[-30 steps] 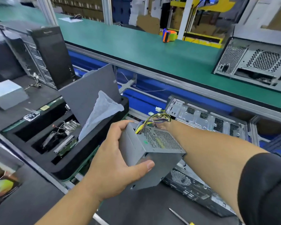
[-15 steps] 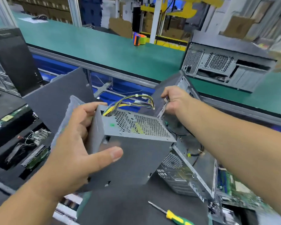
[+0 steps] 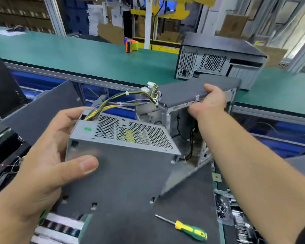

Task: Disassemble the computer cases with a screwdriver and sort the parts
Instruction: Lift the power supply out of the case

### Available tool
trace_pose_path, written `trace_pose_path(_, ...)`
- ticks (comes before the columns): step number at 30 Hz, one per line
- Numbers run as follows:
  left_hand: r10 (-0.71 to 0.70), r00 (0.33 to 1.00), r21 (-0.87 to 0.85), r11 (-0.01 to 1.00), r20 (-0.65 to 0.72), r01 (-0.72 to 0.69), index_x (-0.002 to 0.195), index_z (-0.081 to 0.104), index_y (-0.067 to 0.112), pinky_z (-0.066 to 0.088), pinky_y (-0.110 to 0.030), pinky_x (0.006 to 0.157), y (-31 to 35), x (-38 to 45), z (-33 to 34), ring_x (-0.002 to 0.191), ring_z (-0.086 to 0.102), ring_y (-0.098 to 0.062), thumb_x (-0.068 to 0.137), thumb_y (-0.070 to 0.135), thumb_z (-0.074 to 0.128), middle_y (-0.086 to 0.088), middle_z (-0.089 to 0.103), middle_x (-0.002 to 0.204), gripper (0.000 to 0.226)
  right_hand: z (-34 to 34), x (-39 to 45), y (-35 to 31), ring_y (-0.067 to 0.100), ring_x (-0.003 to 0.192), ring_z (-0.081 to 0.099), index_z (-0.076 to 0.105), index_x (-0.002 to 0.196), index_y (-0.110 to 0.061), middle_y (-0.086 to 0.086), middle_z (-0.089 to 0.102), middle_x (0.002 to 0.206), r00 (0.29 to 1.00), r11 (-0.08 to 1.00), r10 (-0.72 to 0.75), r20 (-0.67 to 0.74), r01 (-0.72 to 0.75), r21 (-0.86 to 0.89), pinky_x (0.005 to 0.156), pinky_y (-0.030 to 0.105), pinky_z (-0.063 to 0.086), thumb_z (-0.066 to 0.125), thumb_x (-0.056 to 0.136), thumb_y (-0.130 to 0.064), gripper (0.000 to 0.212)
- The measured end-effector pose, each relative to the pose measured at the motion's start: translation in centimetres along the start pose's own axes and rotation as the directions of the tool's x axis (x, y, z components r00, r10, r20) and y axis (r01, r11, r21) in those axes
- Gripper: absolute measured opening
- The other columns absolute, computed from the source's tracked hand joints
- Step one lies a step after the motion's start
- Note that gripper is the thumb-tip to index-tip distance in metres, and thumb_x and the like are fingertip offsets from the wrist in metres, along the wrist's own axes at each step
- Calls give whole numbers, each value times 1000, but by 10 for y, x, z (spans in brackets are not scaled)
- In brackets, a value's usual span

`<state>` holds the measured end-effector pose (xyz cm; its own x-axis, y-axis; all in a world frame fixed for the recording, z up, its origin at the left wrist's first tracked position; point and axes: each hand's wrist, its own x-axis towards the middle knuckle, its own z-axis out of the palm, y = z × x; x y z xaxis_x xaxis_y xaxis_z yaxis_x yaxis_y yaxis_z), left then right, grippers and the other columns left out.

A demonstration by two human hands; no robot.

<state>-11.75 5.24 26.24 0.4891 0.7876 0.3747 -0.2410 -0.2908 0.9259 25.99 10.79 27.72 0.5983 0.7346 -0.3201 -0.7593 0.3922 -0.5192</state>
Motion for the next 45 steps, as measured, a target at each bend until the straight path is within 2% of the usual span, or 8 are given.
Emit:
trace_pose_path(4,-55,998,-15,998,-31,55,140,55,23,64,-48,78,-7,0,-5,108,73,-31,61,28,73,-13,69,132,82,-23,-13,1,37,94,75,66,107,-10,16,76,108,993,982,-17,121,-5,187,77,52,60,60,91,-14,17)
trace_pose_path(9,-106,993,-7,994,-50,105,141,56,24,63,-56,74,-23,-3,-15,105,73,-35,69,6,69,-15,68,132,74,-37,-28,24,54,107,67,59,129,-7,29,70,118,951,959,138,275,-198,202,97,76,41,65,87,-18,44)
trace_pose_path(16,-209,975,-63,977,-77,204,133,61,25,64,-44,79,-45,-7,-17,106,71,-32,68,5,62,-15,67,133,68,-17,-22,38,51,119,56,57,123,-5,23,63,121,969,973,205,137,-217,77,103,80,31,54,101,-13,24)
trace_pose_path(21,-264,962,-93,962,-62,258,131,62,25,63,-44,82,-55,-5,-12,110,68,-36,67,5,63,-16,67,132,67,-14,-16,40,45,95,62,52,97,-3,22,66,107,983,991,124,138,-130,38,68,67,47,41,94,7,14)
trace_pose_path(28,-311,950,-83,948,-38,307,127,64,26,64,-43,76,-72,-5,-12,101,74,-33,67,3,64,-16,71,125,64,-27,3,37,41,89,71,59,104,2,21,74,95,989,982,-15,144,-13,187,83,67,52,42,94,7,20)
trace_pose_path(33,-340,938,-107,937,-71,332,114,72,40,64,-36,66,-88,-9,-4,91,77,-23,69,4,64,-1,77,116,58,-24,18,20,37,92,63,55,92,-2,17,67,99,999,987,-9,42,2,161,113,66,28,44,97,3,13)
trace_pose_path(38,-392,919,-161,910,-45,381,123,66,32,64,-45,72,-99,-7,1,98,75,-34,68,7,70,-10,74,121,61,-19,23,21,43,131,50,52,97,-3,18,59,108,999,988,36,7,-37,149,119,66,17,45,96,4,10)
trace_pose_path(45,-431,903,-198,885,0,422,132,59,22,63,-49,76,-114,-5,5,104,72,-38,65,10,82,-17,70,127,72,-6,24,36,42,131,51,52,99,-2,19,58,116,997,982,68,27,-72,174,119,67,19,44,94,7,13)
